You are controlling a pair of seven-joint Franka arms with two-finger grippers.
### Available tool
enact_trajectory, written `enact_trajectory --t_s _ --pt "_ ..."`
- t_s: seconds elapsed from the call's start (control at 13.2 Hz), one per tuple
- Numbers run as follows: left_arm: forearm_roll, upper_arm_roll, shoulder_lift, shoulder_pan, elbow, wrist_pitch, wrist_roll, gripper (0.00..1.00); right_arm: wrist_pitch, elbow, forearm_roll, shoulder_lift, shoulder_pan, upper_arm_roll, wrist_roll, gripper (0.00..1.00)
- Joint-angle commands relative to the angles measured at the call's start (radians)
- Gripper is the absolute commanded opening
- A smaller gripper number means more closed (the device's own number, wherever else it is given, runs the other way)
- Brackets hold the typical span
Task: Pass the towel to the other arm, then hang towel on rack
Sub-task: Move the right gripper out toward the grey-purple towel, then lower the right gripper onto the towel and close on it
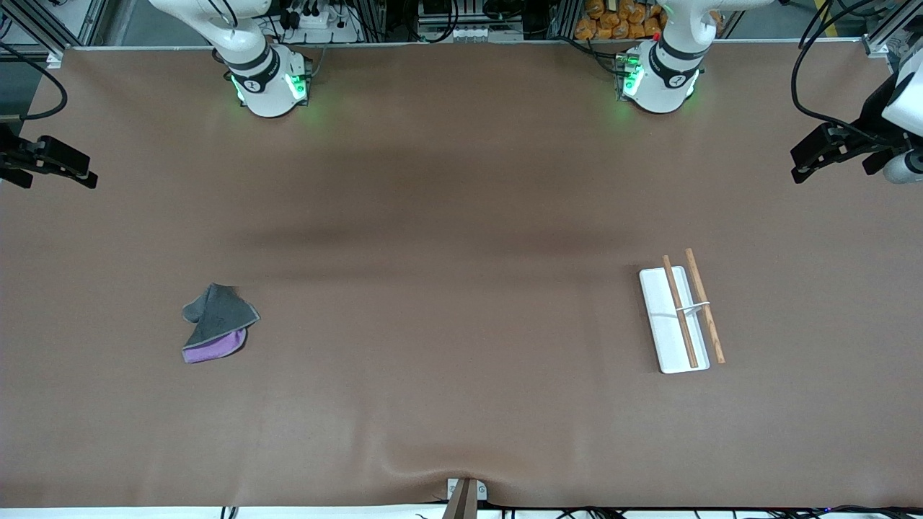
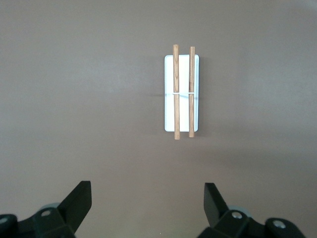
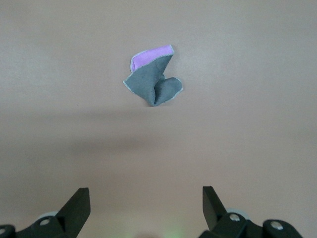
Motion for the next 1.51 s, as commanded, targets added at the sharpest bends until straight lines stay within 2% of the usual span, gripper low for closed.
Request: enact_trajectory --t_s 0.0,0.38,0.68,1.44 --pt "-0.028 0.002 -0.028 0.001 -0.029 -0.005 0.017 1.0 0.002 -0.008 0.0 -0.007 -0.017 0.01 -0.007 1.0" --pt "-0.036 0.002 -0.029 0.001 -0.078 0.051 0.017 1.0 0.004 -0.013 0.0 0.017 -0.026 0.008 -0.007 1.0" --pt "-0.036 0.002 -0.017 -0.002 -0.119 0.162 0.016 1.0 0.016 -0.013 0.0 0.094 -0.044 0.01 -0.007 1.0" --pt "-0.044 0.013 0.034 -0.056 -0.119 0.217 0.0 1.0 0.297 -0.004 -0.005 0.371 -0.049 0.01 -0.016 1.0"
